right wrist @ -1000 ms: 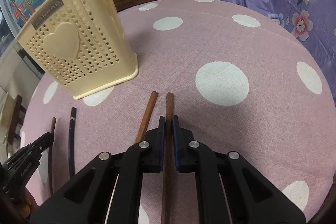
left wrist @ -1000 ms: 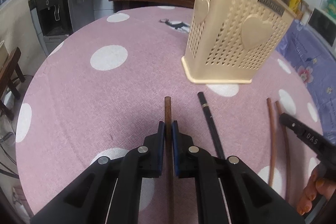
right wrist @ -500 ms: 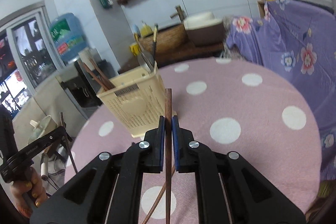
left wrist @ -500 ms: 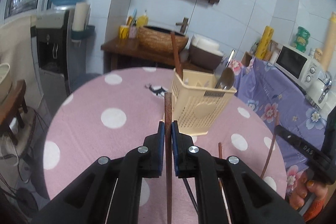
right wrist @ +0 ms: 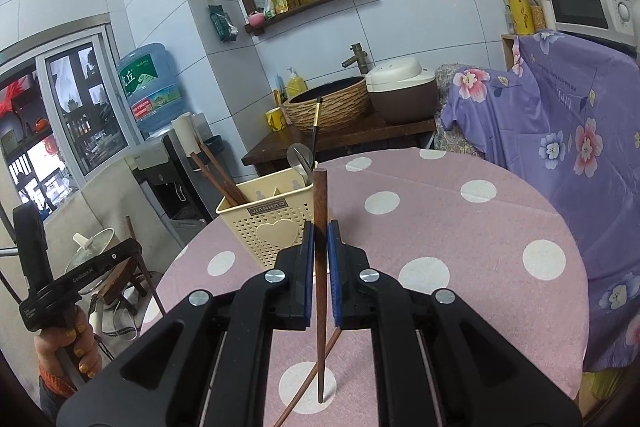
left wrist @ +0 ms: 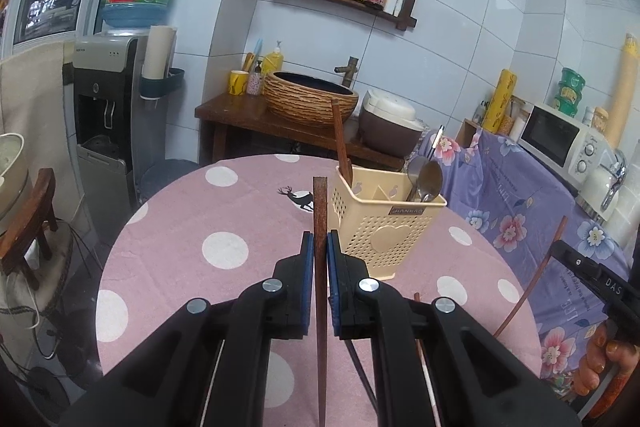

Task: Organize utensils
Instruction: 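Lift both brown chopsticks and lower them into the beige basket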

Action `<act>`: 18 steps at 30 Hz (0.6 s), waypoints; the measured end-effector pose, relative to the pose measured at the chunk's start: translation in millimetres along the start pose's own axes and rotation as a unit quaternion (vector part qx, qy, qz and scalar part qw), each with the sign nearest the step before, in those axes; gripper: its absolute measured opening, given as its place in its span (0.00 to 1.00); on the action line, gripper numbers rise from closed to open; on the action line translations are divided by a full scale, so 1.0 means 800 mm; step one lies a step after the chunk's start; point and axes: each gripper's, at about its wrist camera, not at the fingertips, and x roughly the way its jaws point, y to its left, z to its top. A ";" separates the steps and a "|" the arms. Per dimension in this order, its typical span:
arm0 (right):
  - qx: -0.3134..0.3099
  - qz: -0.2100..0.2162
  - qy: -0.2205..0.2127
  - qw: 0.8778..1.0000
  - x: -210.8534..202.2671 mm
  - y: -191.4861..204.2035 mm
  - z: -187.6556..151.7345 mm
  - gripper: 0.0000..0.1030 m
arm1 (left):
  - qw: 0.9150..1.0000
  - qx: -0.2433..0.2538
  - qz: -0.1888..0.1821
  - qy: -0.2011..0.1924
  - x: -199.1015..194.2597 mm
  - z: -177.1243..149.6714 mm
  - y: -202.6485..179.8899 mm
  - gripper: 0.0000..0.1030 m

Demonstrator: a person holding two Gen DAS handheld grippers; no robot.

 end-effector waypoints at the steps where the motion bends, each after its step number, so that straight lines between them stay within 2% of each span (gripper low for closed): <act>1: -0.004 0.000 -0.001 1.000 0.000 0.003 0.002 0.07 | 1.000 0.002 0.000 -0.005 -0.001 0.004 -0.001 0.08; 5: -0.020 -0.001 -0.008 1.000 -0.001 0.014 0.017 0.07 | 1.000 0.004 -0.007 -0.018 -0.005 0.019 -0.006 0.08; 9: -0.030 0.008 -0.019 0.999 0.002 0.030 0.049 0.07 | 0.999 0.008 -0.021 -0.041 -0.011 0.054 -0.018 0.08; 13: -0.050 0.013 -0.056 0.997 0.002 0.056 0.103 0.07 | 0.996 0.016 -0.043 -0.070 -0.018 0.116 -0.040 0.08; 18: -0.038 0.014 -0.105 0.994 0.019 0.084 0.184 0.07 | 0.993 0.026 -0.038 -0.110 -0.015 0.193 -0.075 0.08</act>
